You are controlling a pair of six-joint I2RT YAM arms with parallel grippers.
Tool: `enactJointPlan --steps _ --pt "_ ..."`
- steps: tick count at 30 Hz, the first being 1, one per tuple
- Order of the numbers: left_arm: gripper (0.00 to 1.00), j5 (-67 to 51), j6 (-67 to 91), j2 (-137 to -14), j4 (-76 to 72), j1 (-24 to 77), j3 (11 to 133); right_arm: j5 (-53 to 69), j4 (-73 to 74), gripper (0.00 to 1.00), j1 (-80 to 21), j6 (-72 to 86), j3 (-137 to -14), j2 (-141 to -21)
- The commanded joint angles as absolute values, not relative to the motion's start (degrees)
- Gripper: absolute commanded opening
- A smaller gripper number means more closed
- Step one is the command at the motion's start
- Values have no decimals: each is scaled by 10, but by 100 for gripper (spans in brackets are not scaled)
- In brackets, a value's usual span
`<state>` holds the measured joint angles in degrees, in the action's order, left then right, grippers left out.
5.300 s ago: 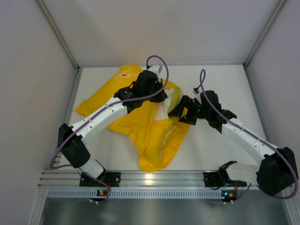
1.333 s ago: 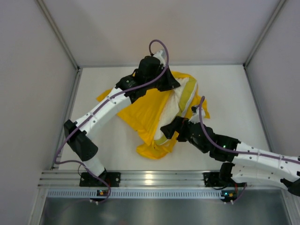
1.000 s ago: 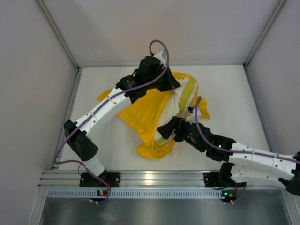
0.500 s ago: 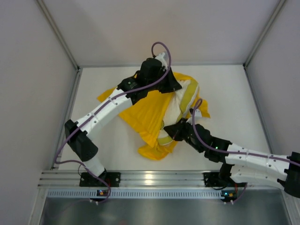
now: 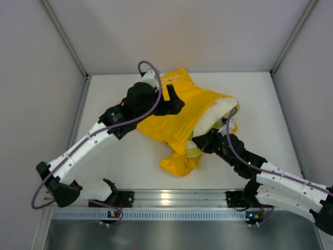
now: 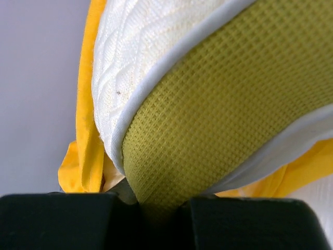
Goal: Remove the pillowcase from the pillow
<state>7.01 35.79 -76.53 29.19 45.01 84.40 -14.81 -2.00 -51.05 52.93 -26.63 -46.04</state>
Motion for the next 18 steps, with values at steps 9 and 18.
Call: enactJointPlan --steps 9,18 --pt "69 -19 465 -564 207 490 567 -101 14 0 -433 495 -292 -405" --pt "99 -48 543 -531 117 506 455 -92 31 0 -427 496 -294 -380"
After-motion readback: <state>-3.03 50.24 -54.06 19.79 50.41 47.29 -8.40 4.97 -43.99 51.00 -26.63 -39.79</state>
